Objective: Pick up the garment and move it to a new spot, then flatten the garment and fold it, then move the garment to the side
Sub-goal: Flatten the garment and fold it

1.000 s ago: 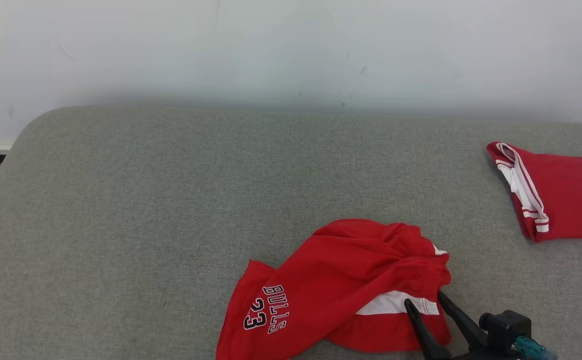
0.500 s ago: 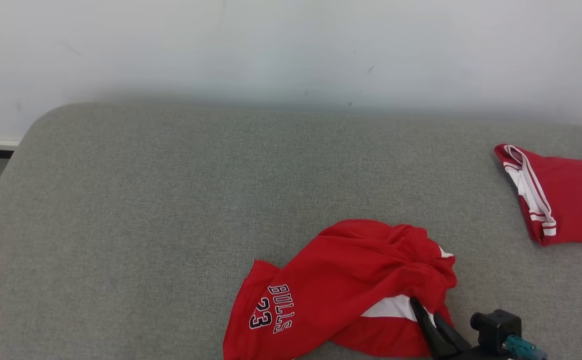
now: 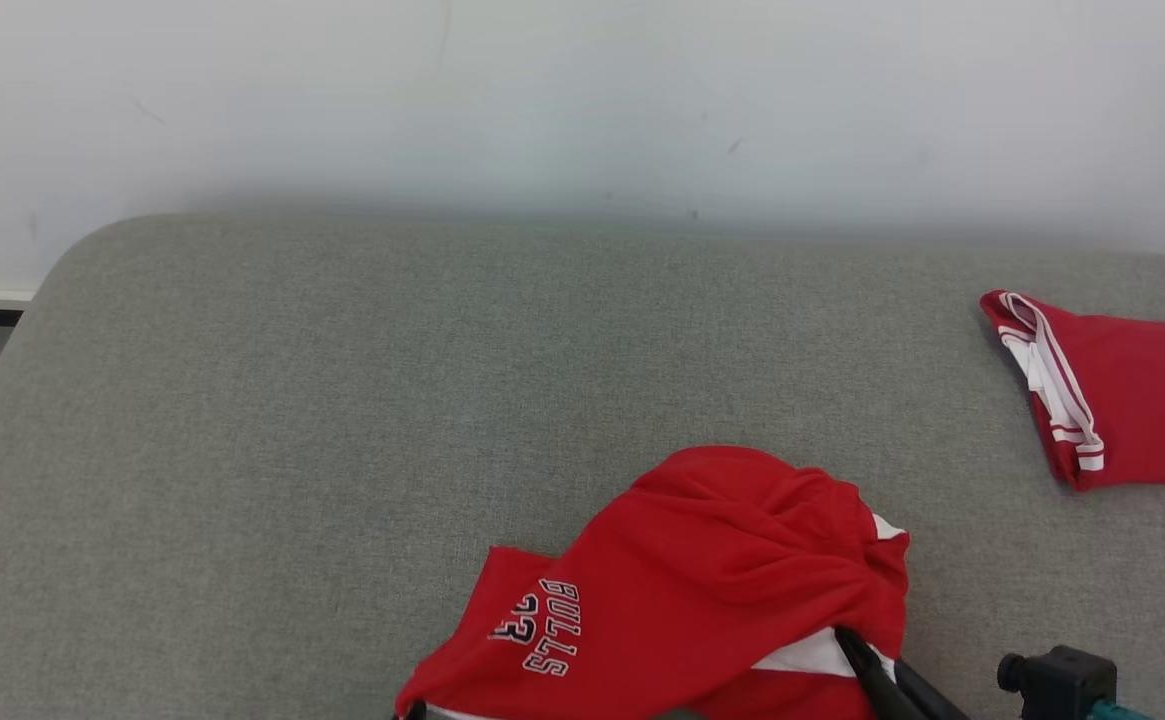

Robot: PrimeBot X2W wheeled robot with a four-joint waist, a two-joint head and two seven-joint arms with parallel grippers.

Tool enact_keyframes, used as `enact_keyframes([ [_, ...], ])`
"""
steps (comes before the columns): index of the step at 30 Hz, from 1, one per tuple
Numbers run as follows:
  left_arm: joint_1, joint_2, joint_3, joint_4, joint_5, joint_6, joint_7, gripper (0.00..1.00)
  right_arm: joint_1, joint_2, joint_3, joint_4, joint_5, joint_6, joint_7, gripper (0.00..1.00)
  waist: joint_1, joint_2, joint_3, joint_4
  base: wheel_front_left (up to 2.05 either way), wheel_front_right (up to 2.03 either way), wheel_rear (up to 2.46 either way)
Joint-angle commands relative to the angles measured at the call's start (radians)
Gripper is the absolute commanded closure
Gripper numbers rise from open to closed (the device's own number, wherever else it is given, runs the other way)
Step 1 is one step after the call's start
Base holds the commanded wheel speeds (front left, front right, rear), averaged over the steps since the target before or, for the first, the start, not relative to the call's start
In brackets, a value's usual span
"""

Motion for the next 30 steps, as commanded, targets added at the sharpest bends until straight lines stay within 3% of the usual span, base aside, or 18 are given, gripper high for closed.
enact_keyframes([
  [1,-0.042,0.019,0.009,-0.028,0.003,0.002,-0.003,1.0,-0.017,-0.013,-0.004,-0.027,0.014,0.0,0.013,1.0,0.0,0.0,0.008,-0.003,0.0,0.0,0.0],
  [6,-0.207,0.104,-0.027,-0.058,0.0,0.002,-0.003,1.0,-0.136,-0.038,0.011,-0.072,0.022,0.0,0.059,1.0,0.0,0.0,0.039,-0.003,0.0,0.0,0.0],
  [16,-0.814,0.305,-0.167,-0.024,-0.237,0.002,0.13,1.0,-0.664,-0.034,0.051,0.046,0.17,0.0,0.14,1.0,0.0,0.0,0.216,-0.029,0.0,0.0,0.0],
  [17,-0.814,0.305,-0.167,-0.024,-0.237,0.002,0.13,1.0,-0.664,-0.034,0.051,0.046,0.17,0.0,0.14,1.0,0.0,0.0,0.216,-0.029,0.0,0.0,0.0],
  [18,-0.95,0.329,-0.181,0.008,-0.305,0.002,0.154,1.0,-0.794,-0.016,0.041,0.097,0.223,0.001,0.155,1.0,0.0,0.0,0.26,-0.031,0.0,0.0,0.0],
  [19,-0.95,0.329,-0.181,0.008,-0.305,0.002,0.154,1.0,-0.794,-0.016,0.041,0.097,0.223,0.001,0.155,1.0,0.0,0.0,0.26,-0.031,0.0,0.0,0.0],
  [22,-1.143,0.364,-0.21,0.065,-0.375,0.002,0.19,1.0,-0.983,0.002,0.046,0.178,0.271,0.0,0.179,1.0,0.0,0.0,0.326,-0.039,0.0,0.0,0.0],
  [30,-1.566,0.371,-0.305,0.239,-0.461,0.002,0.202,1.0,-1.415,0.076,0.032,0.43,0.35,0.0,0.187,1.0,0.0,0.0,0.452,-0.042,0.0,0.0,0.0],
])
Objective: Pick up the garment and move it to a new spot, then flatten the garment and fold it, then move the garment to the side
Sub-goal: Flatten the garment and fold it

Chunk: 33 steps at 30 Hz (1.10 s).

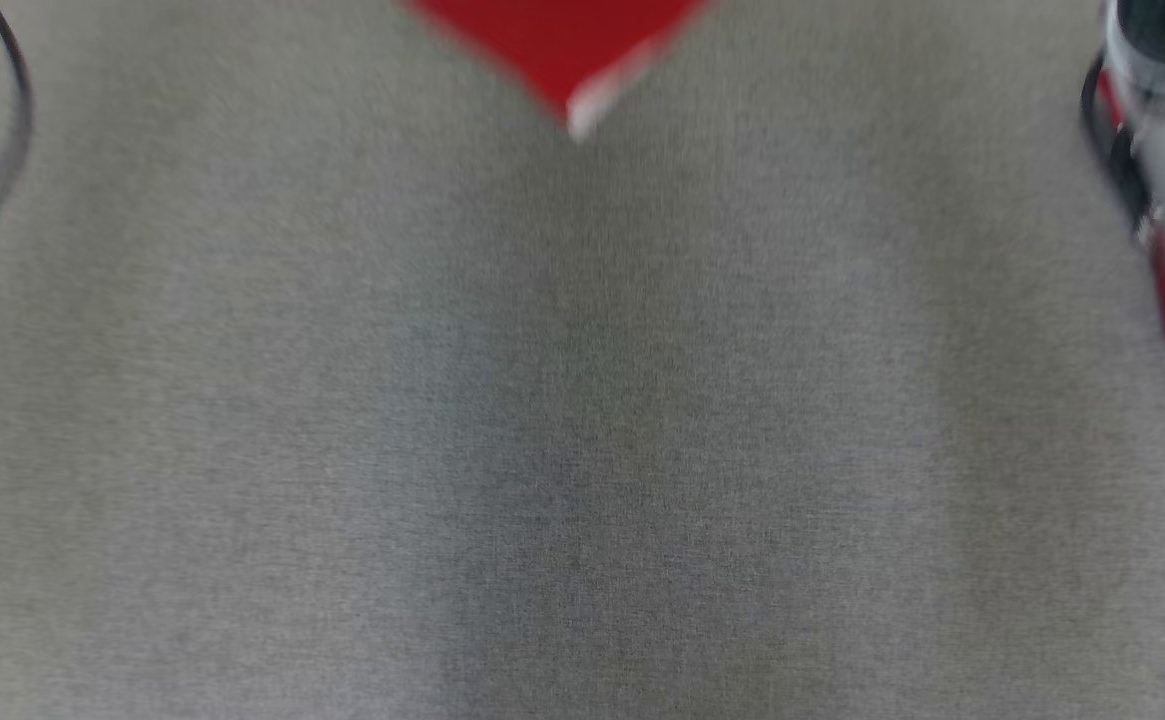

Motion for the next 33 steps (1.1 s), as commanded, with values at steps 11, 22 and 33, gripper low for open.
enact_keyframes([
  [11,-0.267,-0.025,-0.061,0.19,-0.098,0.003,-0.115,1.0,-0.259,-0.002,0.114,0.151,-0.011,0.001,-0.113,1.0,-0.0004,-0.0002,0.155,0.004,0.0,0.0,0.0],
  [22,-0.052,-0.035,-0.139,0.097,-0.171,0.003,-0.208,1.0,-0.08,-0.114,0.336,0.007,0.082,0.001,-0.208,1.0,-0.0004,-0.0002,0.116,0.014,0.0,0.0,0.0],
  [33,0.561,-0.064,0.083,-0.207,-0.105,0.022,-0.208,1.0,0.329,-0.315,0.503,-0.309,0.247,0.001,-0.306,1.0,-0.0004,-0.0002,-0.016,0.0,0.0,0.0,0.0],
])
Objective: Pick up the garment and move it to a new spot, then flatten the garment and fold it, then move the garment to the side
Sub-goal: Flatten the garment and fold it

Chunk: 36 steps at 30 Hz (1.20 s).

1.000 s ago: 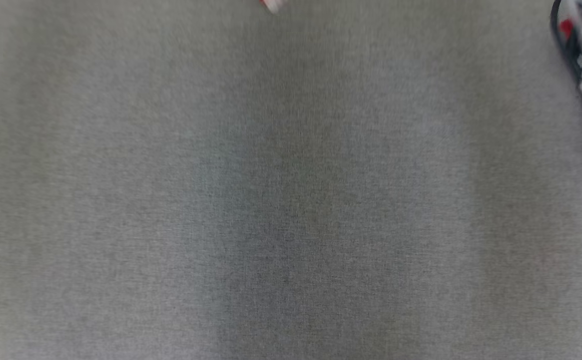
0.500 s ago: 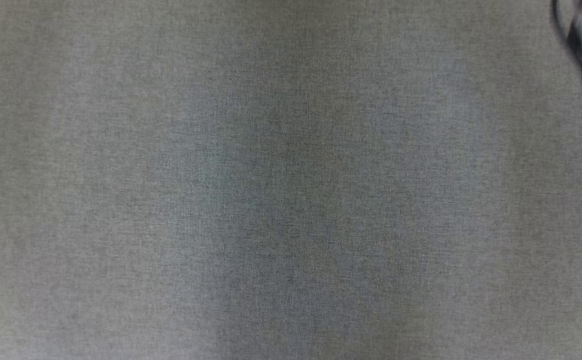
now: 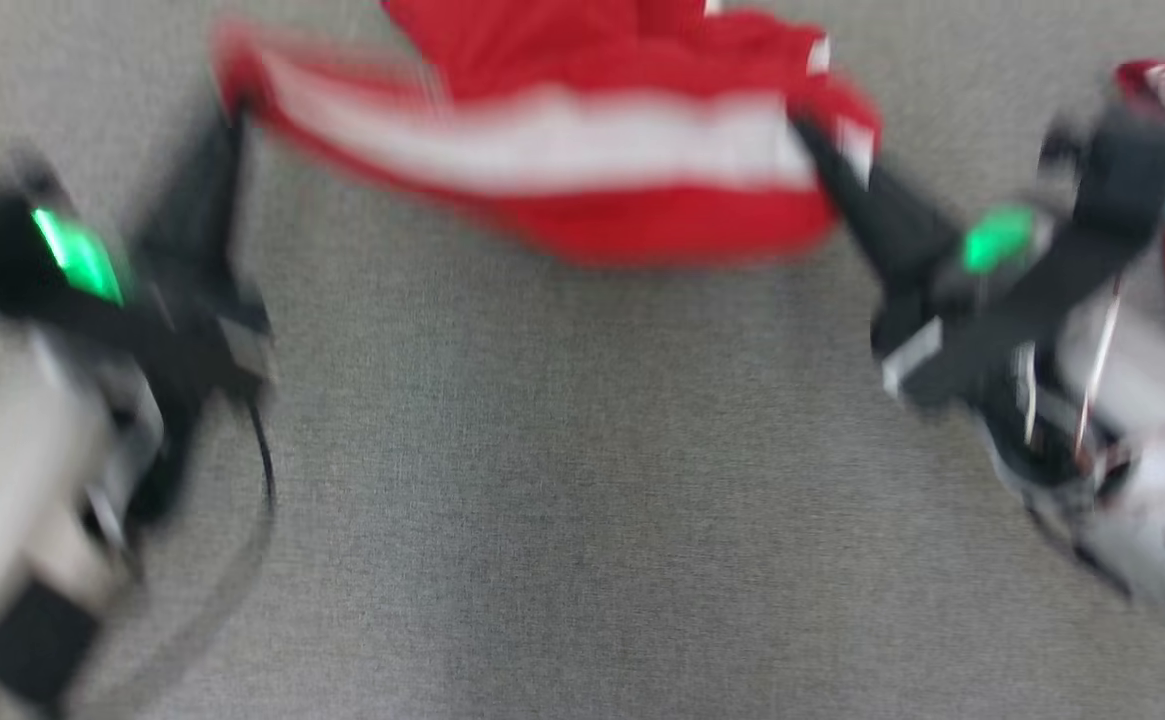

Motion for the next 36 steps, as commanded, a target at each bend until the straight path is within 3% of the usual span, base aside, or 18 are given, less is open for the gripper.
enact_keyframes([
  [1,0.096,0.0,0.002,-0.028,0.028,0.012,-0.003,1.0,0.054,-0.023,0.015,-0.021,0.005,0.001,-0.018,1.0,0.0002,0.0,-0.053,-0.014,0.0,0.0,0.0],
  [5,0.366,-0.02,0.085,-0.088,0.033,0.027,-0.003,1.0,0.212,-0.064,0.061,-0.063,0.034,0.001,-0.05,1.0,0.0002,0.0,-0.1,-0.023,0.0,0.0,0.0],
  [8,0.541,-0.039,0.092,-0.112,0.04,0.003,-0.003,1.0,0.313,-0.093,0.082,-0.078,0.043,0.001,-0.063,1.0,0.0002,0.0,-0.137,-0.024,0.0,0.0,0.0],
  [14,0.758,-0.058,0.16,-0.077,0.129,-0.009,-0.003,1.0,0.48,-0.122,0.11,-0.093,0.062,0.001,-0.072,1.0,0.0002,0.0,-0.22,-0.021,0.0,0.0,0.0],
  [18,0.891,-0.119,0.302,-0.042,0.196,-0.011,-0.003,1.0,0.614,-0.157,0.136,-0.119,0.105,0.001,-0.073,1.0,0.0002,0.0,-0.291,-0.013,0.0,0.0,0.0],
  [25,1.011,-0.176,0.362,-0.057,0.295,-0.013,-0.003,1.0,0.72,-0.21,0.198,-0.162,0.145,0.001,-0.046,1.0,0.0002,0.0,-0.32,-0.009,0.0,0.0,0.0],
  [36,1.031,-0.206,0.397,-0.087,0.364,-0.016,-0.003,1.0,0.735,-0.18,0.193,-0.185,0.133,0.001,-0.056,1.0,0.0002,0.0,-0.321,-0.028,0.0,0.0,0.0],
])
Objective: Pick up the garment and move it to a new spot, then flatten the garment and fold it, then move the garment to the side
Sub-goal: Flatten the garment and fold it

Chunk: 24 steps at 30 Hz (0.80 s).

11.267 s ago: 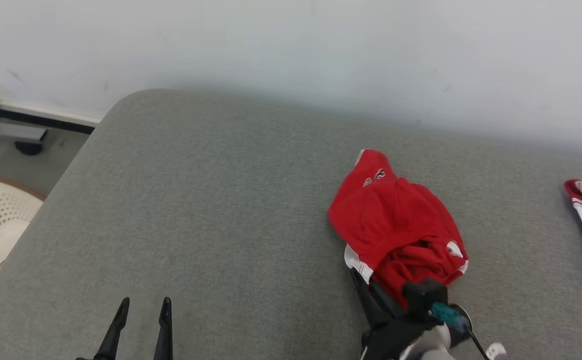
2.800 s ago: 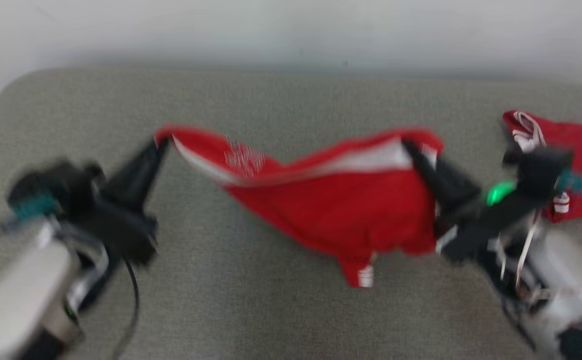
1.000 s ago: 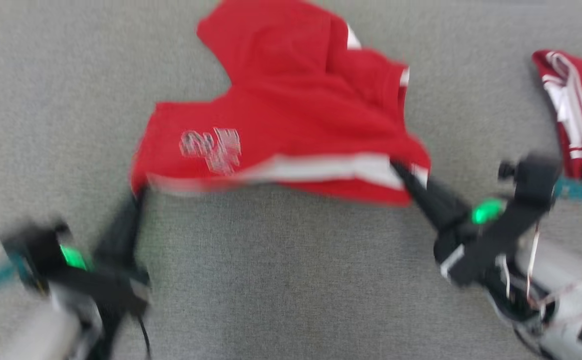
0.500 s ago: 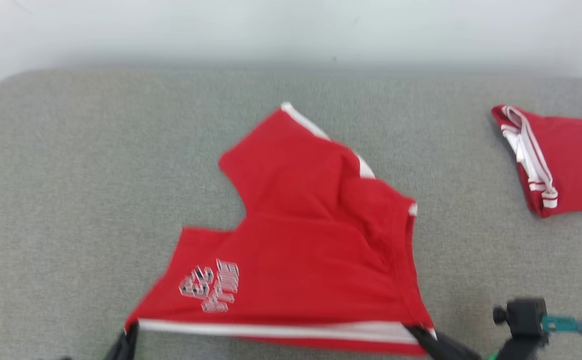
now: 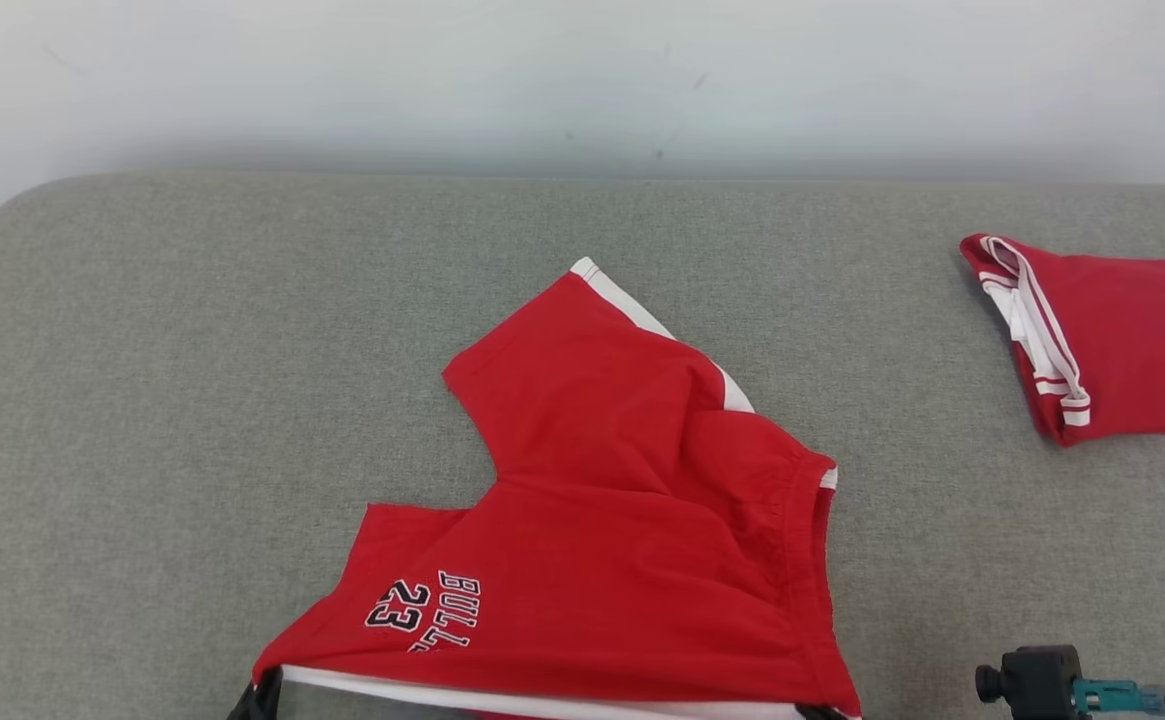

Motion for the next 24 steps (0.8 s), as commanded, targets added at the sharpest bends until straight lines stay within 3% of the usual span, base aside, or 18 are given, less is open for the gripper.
enact_keyframes([
  [1,-0.004,0.003,0.004,-0.014,0.008,0.003,-0.003,1.0,-0.01,0.013,-0.016,-0.004,-0.01,0.0,-0.009,1.0,0.0,0.0001,0.002,-0.005,0.0,0.0,0.0],
  [9,-0.167,0.088,-0.051,-0.092,-0.031,0.003,0.027,1.0,-0.148,0.045,-0.119,-0.026,-0.007,0.0,-0.012,1.0,0.0,0.0001,0.024,-0.011,0.0,0.0,0.0],
  [13,-0.37,0.177,-0.122,-0.142,-0.055,0.003,0.096,1.0,-0.296,0.066,-0.19,0.016,0.014,0.0,0.025,1.0,0.0,0.0001,0.058,-0.002,0.0,0.0,0.0],
  [18,-0.685,0.246,-0.197,-0.139,-0.174,0.003,0.193,1.0,-0.53,0.135,-0.267,0.135,0.037,0.0,0.111,1.0,0.0,0.0001,0.137,0.005,0.0,0.0,0.0],
  [24,-1.112,0.284,-0.283,-0.01,-0.28,0.003,0.296,1.0,-0.881,0.28,-0.341,0.379,0.053,0.0,0.215,1.0,0.0,0.0001,0.272,0.001,0.0,0.0,0.0],
])
